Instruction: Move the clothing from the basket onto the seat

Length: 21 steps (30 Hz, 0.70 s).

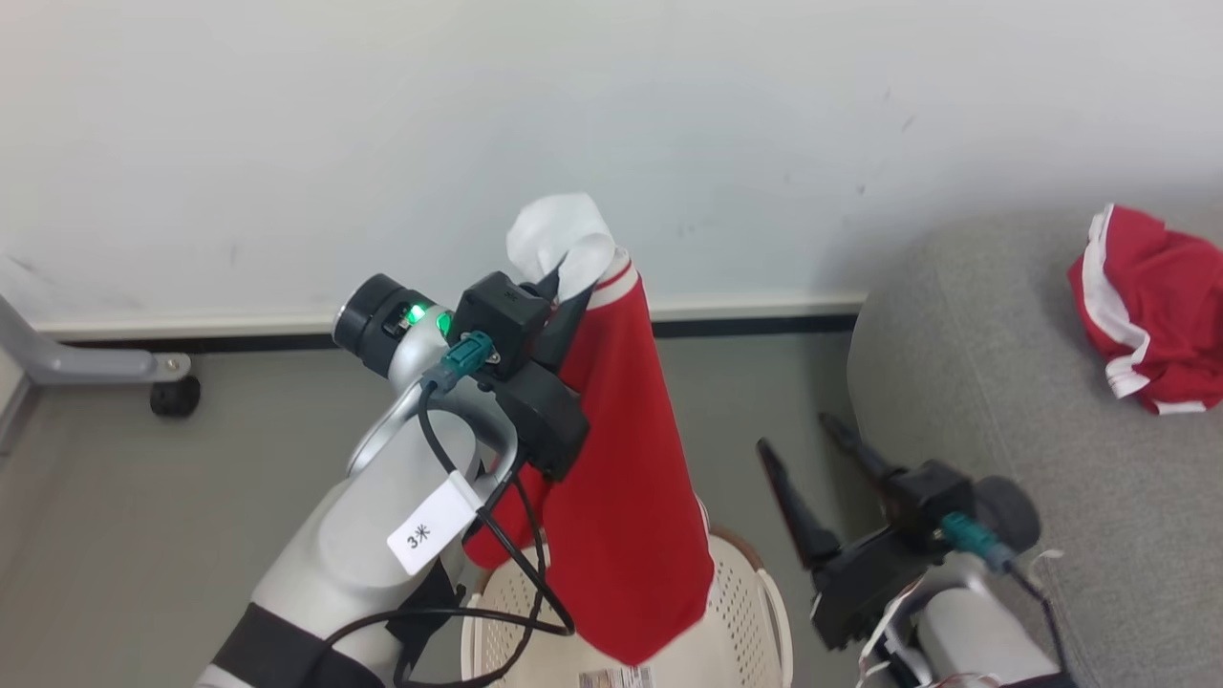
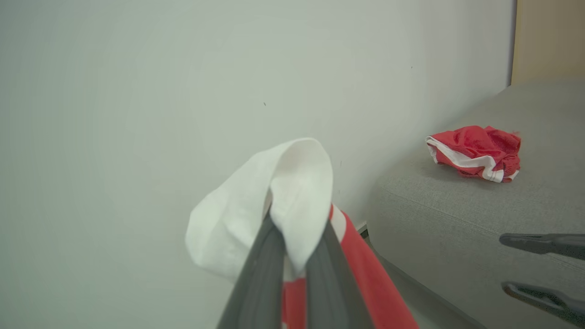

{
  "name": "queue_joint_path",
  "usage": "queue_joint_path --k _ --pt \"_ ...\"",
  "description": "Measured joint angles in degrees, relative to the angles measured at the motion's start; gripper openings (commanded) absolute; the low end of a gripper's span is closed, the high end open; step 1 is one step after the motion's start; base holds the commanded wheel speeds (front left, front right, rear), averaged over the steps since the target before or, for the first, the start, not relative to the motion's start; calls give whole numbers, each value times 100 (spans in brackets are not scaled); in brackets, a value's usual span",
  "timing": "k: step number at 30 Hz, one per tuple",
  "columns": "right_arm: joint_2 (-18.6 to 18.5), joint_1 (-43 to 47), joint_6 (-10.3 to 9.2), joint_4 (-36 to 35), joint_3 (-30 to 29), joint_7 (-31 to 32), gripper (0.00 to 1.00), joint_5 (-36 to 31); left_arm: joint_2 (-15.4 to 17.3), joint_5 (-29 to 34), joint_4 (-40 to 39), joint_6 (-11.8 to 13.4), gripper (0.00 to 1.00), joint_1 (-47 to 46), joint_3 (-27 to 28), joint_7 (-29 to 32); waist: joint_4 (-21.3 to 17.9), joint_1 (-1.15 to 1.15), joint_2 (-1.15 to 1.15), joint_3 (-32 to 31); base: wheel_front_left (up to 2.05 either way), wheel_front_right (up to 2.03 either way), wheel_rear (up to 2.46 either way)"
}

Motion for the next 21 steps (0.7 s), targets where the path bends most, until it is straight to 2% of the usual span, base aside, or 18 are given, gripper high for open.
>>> queue_joint_path --k 9,21 --pt "160 83 44 391 599 1 100 156 -4 -403 -411 2 0 86 -557 212 77 0 0 -546 0 0 0" --pt "215 -232 47 816 1556 1 100 638 7 -833 -954 140 0 133 -1120 430 396 0 1 -688 0 0 0"
